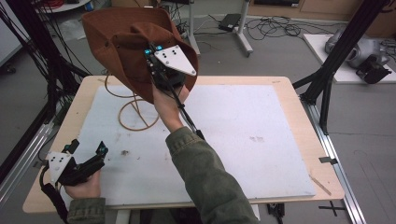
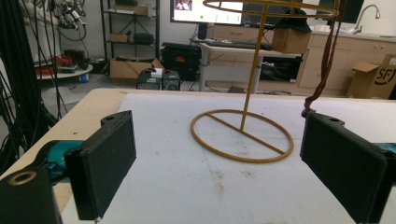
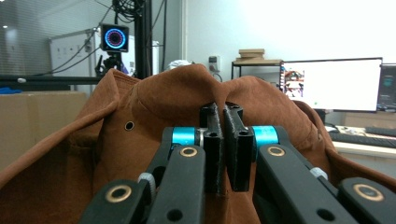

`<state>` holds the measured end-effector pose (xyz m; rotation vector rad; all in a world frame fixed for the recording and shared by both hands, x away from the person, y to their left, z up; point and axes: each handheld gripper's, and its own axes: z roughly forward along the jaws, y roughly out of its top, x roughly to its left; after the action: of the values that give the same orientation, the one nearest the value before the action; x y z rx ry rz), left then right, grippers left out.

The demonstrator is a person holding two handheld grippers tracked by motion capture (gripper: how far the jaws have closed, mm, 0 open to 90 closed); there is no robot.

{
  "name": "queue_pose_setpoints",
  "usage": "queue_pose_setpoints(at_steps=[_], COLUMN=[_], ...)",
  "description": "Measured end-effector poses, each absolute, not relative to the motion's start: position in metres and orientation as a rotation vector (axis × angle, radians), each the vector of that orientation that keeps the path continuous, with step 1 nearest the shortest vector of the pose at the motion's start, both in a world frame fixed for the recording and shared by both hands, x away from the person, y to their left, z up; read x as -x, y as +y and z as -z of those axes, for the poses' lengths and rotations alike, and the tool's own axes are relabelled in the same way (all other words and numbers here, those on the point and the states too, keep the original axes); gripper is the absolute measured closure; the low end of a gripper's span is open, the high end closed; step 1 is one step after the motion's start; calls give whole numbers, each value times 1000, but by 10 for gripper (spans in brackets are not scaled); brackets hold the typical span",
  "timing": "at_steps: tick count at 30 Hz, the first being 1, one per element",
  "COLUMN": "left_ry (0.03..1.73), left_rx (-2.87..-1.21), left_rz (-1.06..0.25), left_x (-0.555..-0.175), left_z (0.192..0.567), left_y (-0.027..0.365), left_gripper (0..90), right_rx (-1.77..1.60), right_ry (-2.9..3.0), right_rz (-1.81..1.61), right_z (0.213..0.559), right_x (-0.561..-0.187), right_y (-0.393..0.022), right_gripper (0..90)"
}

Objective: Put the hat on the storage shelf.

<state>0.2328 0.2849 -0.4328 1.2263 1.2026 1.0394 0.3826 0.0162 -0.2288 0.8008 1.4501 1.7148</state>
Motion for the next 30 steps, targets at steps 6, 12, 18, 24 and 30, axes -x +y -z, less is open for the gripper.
queue_pose_setpoints(at_steps=[6, 12, 18, 24, 30], left_ry=[1203, 1204, 1202, 1208, 1209], left_rx=[-1227, -1227, -1226, -1225, -1227], left_rz=[-1038, -1038, -1037, -1030, -1026], left_x=[-233, -234, -235, -235, -235], left_z=[433, 433, 433, 433, 434], left_y=[285, 286, 286, 287, 286], left_gripper=[108, 109, 108, 108, 109], right_rx=[-800, -761, -746, -728, -770], right_ry=[1449, 1446, 1468, 1474, 1496], right_rz=[-1760, -1770, -1750, -1721, -1713], right_z=[238, 243, 257, 263, 280], right_x=[-391, -390, -392, -390, -393], right_y=[34, 47, 62, 67, 62], right_gripper=[872, 873, 872, 869, 869])
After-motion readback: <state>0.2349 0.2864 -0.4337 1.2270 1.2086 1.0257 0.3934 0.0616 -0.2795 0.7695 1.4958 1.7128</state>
